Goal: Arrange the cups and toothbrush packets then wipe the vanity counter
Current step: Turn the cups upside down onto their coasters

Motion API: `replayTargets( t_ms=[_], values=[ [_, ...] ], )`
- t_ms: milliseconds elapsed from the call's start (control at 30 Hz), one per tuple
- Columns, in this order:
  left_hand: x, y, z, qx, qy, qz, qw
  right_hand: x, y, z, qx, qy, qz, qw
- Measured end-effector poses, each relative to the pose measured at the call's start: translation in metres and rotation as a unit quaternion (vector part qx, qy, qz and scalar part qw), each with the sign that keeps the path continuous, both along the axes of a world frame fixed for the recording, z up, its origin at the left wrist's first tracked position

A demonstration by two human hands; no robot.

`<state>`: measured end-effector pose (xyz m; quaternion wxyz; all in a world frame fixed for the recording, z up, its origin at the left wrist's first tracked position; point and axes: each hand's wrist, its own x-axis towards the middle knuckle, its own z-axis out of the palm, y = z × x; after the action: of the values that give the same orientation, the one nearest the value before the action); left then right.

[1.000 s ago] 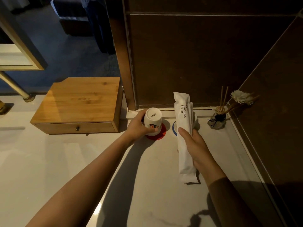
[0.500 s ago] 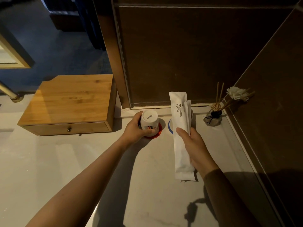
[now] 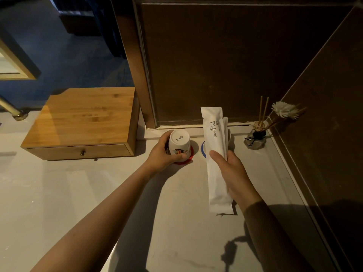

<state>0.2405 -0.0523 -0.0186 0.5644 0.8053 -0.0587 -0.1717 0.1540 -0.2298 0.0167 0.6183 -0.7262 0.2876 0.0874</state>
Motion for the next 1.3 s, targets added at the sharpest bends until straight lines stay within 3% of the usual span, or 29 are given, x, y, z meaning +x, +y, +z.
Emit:
replayTargets(
  t_ms=[233,467,700,833,1300],
  values=[
    [-0.017,0.019,0.007,-0.118,0.012,0.100,0.988,-0.005,0.007,0.012,0.006,-0.007,0.002,1.000],
    [-0.036,0.022,0.010,-0.114,0.002,0.165,0.980,-0.013,0.014,0.023,-0.009,-0.013,0.001,1.000],
    [-0.023,0.002,0.009,0.030,-0.004,0.043,0.999,-0.021,0.019,0.032,-0.017,-0.020,0.011,1.000],
    [-0.019,-0.005,0.004,0.062,-0.035,0.076,0.995,-0.026,0.015,0.036,-0.014,-0.021,0.001,1.000],
    [-0.025,-0.012,0.000,0.063,-0.052,0.098,0.992,-0.029,0.011,0.038,-0.013,-0.015,-0.007,1.000]
  ],
)
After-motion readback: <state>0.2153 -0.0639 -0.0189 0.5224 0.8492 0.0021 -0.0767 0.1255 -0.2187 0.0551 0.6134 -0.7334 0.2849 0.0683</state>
